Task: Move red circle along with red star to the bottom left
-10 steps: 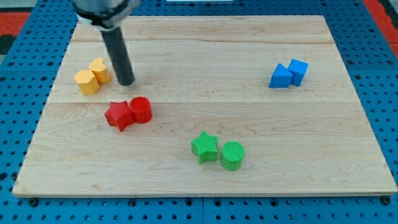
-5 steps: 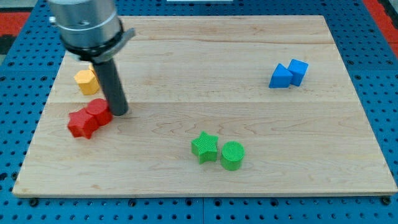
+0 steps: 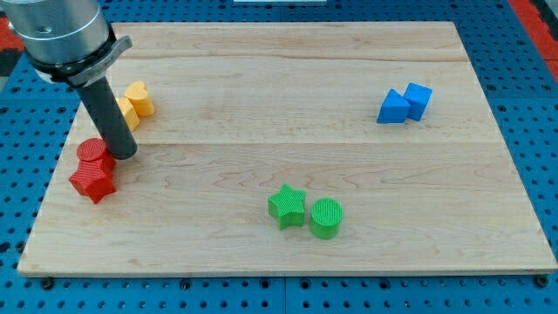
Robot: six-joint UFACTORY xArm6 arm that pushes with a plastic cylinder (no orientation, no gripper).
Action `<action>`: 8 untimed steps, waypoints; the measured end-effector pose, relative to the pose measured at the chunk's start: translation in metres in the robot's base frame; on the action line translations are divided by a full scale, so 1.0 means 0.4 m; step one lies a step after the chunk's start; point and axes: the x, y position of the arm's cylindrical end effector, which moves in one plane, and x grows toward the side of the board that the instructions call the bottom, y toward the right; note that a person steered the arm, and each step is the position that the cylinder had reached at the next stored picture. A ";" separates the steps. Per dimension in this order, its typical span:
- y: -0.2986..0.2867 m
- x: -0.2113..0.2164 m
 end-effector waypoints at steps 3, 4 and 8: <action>-0.060 -0.109; -0.060 -0.099; -0.113 -0.043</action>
